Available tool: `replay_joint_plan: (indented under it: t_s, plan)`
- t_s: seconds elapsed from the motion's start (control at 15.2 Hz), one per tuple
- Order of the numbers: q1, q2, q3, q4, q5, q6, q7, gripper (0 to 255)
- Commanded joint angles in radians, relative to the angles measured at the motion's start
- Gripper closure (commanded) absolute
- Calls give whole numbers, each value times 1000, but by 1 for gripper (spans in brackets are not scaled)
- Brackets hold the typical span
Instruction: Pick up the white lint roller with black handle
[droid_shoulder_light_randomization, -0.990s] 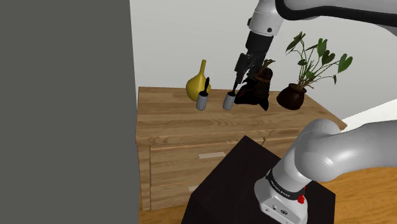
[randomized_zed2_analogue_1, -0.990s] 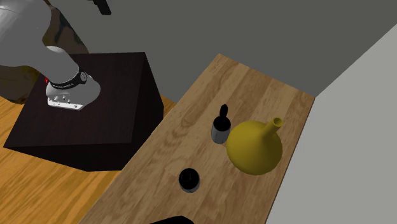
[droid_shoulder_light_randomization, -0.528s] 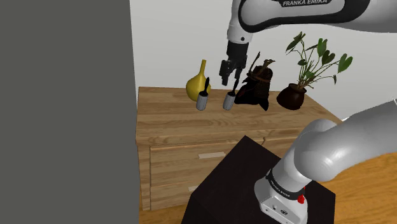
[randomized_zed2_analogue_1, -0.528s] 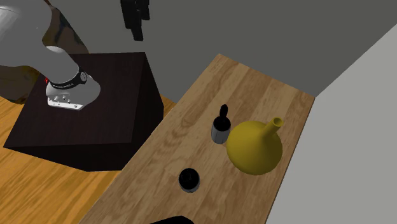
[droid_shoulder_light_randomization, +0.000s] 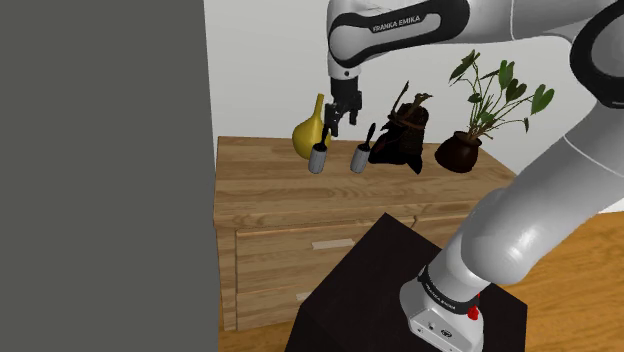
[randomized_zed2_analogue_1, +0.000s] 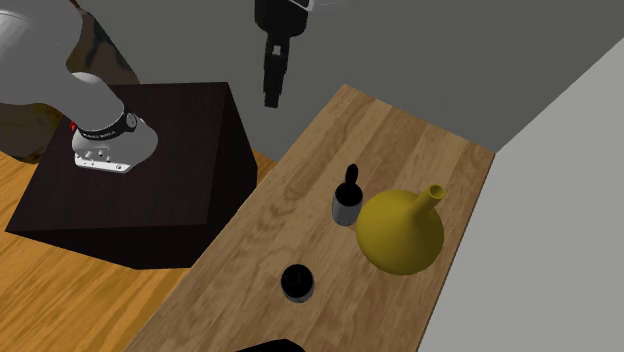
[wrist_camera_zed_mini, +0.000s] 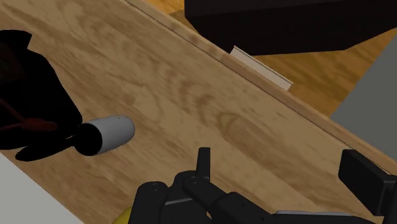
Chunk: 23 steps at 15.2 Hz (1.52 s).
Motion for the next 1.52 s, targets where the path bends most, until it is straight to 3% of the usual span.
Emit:
replay_joint_plan:
  t_s: [0.0, 0.59, 1.19, 1.45]
  plan:
    - [-5, 84, -5, 47, -20, 15, -6, 0]
    - [-27, 477, -28, 367, -94, -4, -45, 0]
    - [-52, 891, -57, 815, -143, -114, -109, 0]
    - [-54, 916, -55, 803, -142, -80, -97, 0]
